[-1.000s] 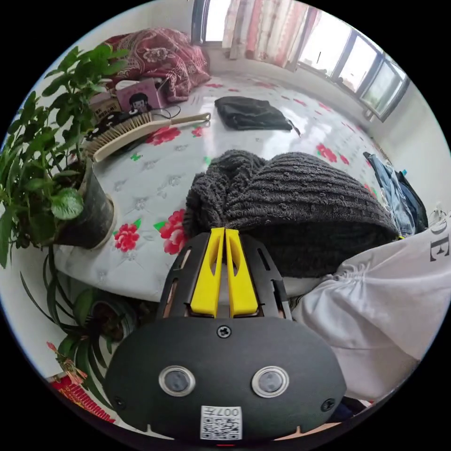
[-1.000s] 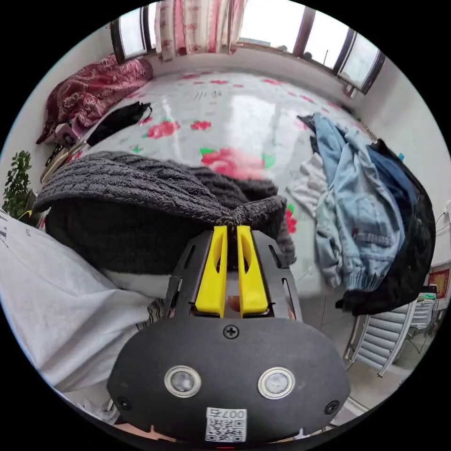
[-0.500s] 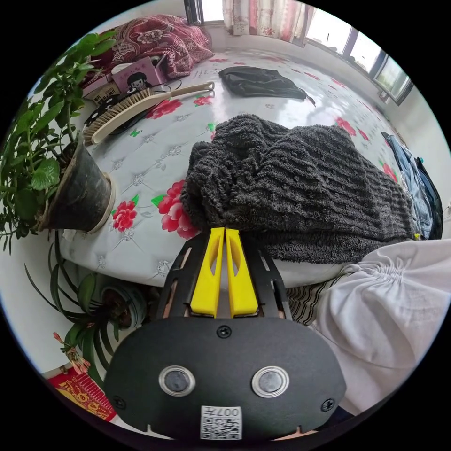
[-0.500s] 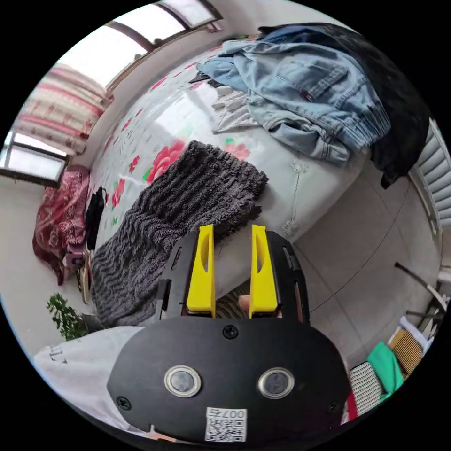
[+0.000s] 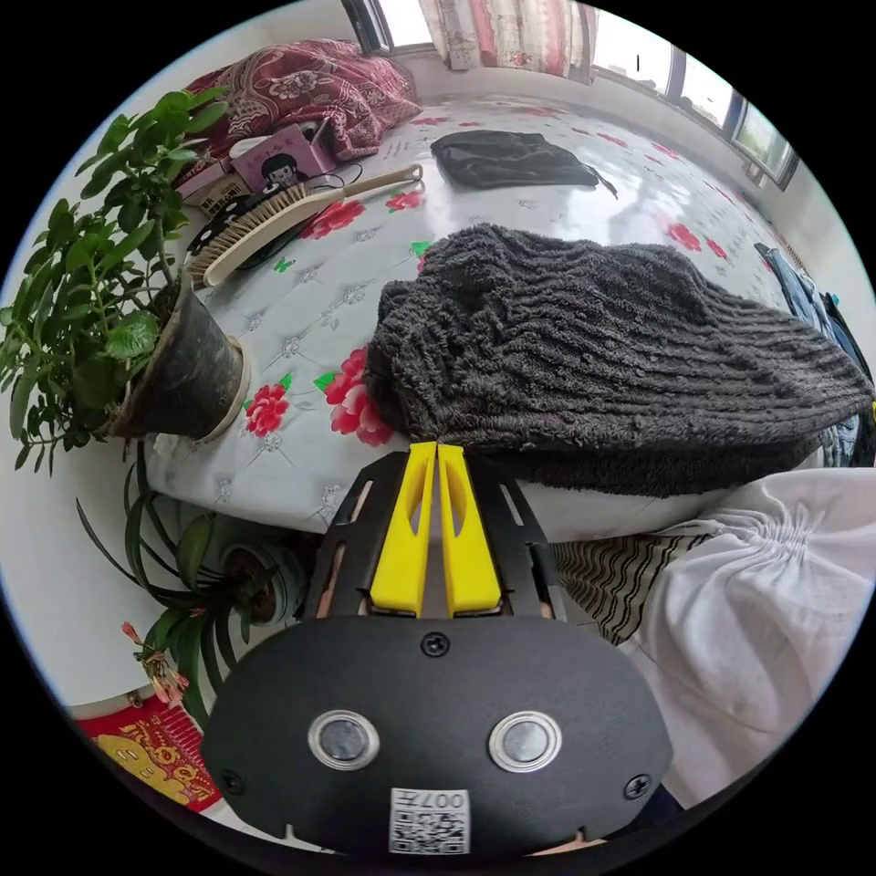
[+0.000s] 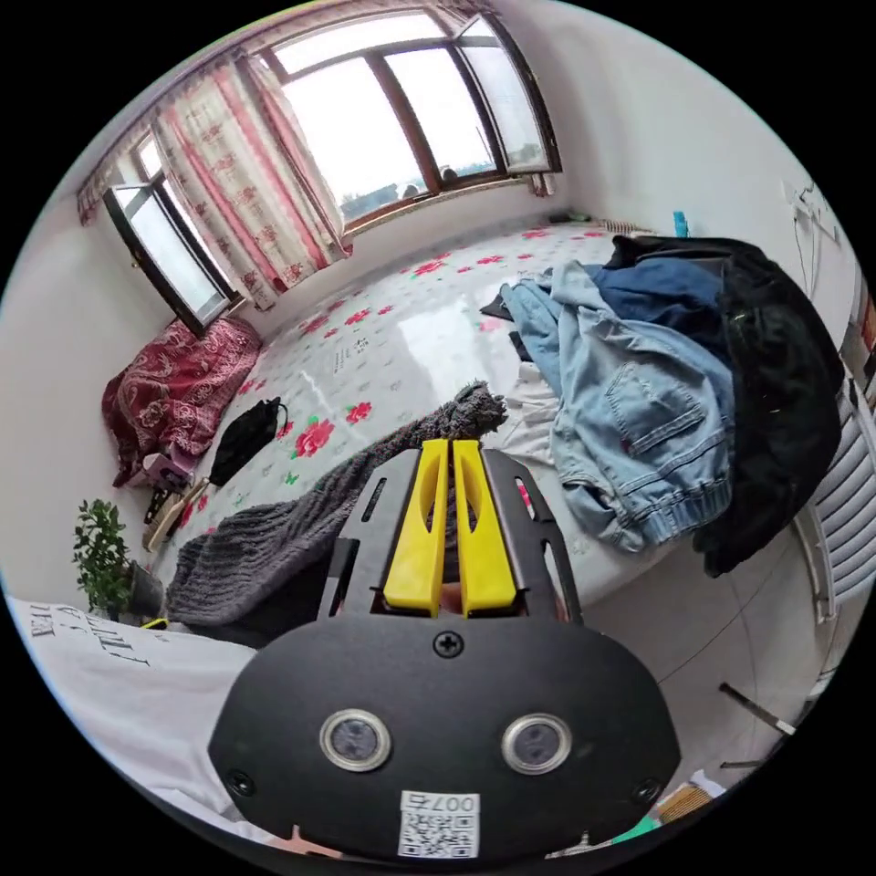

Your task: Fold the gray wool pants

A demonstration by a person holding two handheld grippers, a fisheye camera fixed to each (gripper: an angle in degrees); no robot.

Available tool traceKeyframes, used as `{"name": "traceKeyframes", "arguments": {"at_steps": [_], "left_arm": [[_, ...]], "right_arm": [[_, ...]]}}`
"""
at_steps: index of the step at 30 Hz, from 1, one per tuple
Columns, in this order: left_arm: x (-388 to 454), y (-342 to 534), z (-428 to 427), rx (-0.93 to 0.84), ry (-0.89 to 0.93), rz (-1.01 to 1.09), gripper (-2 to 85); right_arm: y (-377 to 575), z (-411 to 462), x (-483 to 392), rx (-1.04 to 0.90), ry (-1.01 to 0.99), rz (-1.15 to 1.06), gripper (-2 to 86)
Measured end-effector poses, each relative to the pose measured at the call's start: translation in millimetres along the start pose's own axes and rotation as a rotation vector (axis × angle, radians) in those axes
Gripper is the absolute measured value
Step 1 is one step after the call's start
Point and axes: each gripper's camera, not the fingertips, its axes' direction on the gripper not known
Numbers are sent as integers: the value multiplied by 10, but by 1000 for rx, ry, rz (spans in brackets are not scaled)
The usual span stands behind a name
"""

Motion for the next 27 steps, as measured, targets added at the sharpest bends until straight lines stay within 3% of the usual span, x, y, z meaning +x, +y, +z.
{"name": "traceKeyframes", "arguments": {"at_steps": [4,6,10,13,15,18,23,27], "left_arm": [[222,45,286,-75,-20,12,-10],[261,54,369,-106,-20,14,-10],[154,189,311,-131,-6,-18,-10],[-82,300,2,-7,74,-130,-10],[-190,264,-212,109,118,-189,-10],[-171,-62,-326,201,142,-186,-10],[228,-843,57,122,84,-72,-10],[232,-948,461,-31,-2,-129,-10]], "right_arm": [[468,888,580,-318,19,171,4],[705,1351,717,-511,148,228,12],[513,1280,326,-389,158,116,30],[152,1330,-361,-312,-75,-85,45],[-120,1597,-1037,-331,-345,-237,60],[-366,2121,-2042,-402,-546,-438,73],[-454,3056,-3547,-529,-573,-710,89],[-291,3840,-4131,-694,-533,-730,94]]}}
